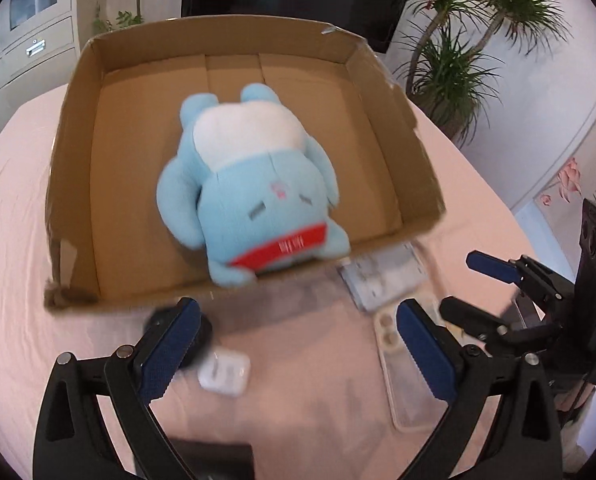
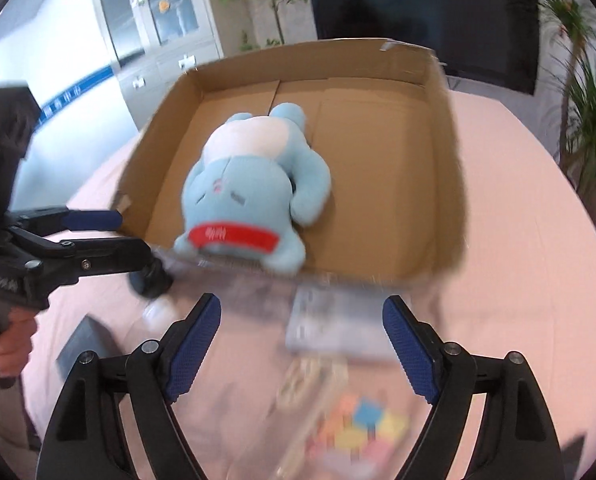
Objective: Organize objects
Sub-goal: 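Move the right gripper to the cream phone case and open it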
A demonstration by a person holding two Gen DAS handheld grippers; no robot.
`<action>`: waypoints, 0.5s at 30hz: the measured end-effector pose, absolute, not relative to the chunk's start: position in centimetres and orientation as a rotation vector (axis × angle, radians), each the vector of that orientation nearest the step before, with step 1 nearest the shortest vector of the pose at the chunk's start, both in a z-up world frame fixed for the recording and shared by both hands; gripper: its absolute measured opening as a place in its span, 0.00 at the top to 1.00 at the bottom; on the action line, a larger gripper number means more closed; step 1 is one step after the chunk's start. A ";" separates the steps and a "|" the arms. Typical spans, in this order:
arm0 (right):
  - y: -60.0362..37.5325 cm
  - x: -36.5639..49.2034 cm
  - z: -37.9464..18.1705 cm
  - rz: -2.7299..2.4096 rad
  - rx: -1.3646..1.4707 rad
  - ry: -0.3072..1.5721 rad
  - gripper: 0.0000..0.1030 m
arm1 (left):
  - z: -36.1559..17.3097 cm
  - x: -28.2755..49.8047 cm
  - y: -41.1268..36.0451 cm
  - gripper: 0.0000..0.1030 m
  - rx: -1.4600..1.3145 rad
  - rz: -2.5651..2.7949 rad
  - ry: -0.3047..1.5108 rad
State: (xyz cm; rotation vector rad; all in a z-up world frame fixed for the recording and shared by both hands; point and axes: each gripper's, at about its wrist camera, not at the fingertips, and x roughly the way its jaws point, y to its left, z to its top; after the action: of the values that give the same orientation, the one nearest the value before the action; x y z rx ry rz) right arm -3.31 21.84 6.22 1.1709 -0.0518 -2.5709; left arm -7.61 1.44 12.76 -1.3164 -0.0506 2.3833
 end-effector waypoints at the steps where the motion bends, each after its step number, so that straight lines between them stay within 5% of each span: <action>1: 22.5 -1.6 6.0 -2.569 1.169 -0.078 0.33 | 12.6 -7.0 1.6 0.04 -1.320 2.379 -0.060; 4: 24.1 3.3 4.6 -2.556 1.178 -0.179 0.49 | 11.7 -3.6 0.5 0.04 -1.338 2.354 -0.113; 9: 24.5 7.0 1.1 -2.482 1.242 -0.337 0.59 | 10.2 -0.6 0.0 0.04 -1.367 2.309 -0.160; 12: 23.7 6.4 -0.5 -2.445 1.291 -0.363 0.88 | 9.6 -0.1 0.2 0.04 -1.397 2.291 -0.172; 15: 19.9 8.0 1.2 -2.487 1.190 -0.108 0.92 | 10.0 0.7 -0.4 0.04 -1.382 2.307 -0.173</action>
State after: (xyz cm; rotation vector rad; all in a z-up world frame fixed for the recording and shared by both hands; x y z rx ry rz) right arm 7.95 19.89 1.23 1.1895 -0.1078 -2.4866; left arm 0.65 -0.39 9.97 -1.3821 -0.1728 2.3074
